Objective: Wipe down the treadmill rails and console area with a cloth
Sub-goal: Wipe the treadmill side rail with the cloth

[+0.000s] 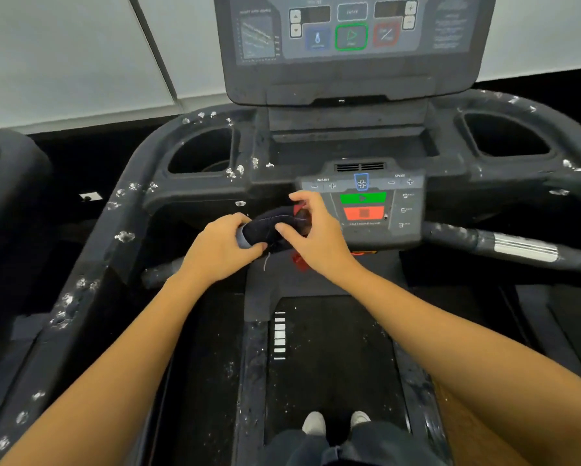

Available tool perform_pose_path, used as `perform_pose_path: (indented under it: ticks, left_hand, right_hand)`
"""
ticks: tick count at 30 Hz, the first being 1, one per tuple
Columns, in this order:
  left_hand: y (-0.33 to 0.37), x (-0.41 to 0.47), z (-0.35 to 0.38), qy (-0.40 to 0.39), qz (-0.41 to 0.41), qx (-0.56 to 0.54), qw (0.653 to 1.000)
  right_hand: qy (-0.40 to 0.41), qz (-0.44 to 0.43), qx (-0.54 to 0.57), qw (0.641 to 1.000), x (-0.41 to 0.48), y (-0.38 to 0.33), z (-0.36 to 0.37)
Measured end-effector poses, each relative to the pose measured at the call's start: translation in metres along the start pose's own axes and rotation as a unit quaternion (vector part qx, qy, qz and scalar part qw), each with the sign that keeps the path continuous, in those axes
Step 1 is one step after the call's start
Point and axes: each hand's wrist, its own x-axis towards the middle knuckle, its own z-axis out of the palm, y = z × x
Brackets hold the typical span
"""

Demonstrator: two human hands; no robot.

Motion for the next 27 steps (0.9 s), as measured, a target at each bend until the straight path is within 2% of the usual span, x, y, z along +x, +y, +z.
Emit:
perform_pose_path:
  ticks: [4,10,18,27]
  left_hand:
    - [0.038,0.007,0.004,-0.024,0.020,-0.045,0.998]
    - [0.100,0.010,0.034,-0.085,0.064,-0.121,0.987]
    - [0.180,-0.013,0.089,-0.189,0.155,-0.160,0.956]
    - [0.253,-0.048,0.129,-0.383,0.275,-0.140,0.871]
  right_hand:
    - [0.121,0.076,0.154,0.978,-0.023,0.002,-0.015]
    - [0.219,0.151,0.286,0.921,-0.065,0.010,-0.045]
    - [0.317,0.177,0.351,0.863,-0.112,0.019,-0.095]
    - [0.447,0.169,0.339,0.811,-0.188,0.019,-0.154]
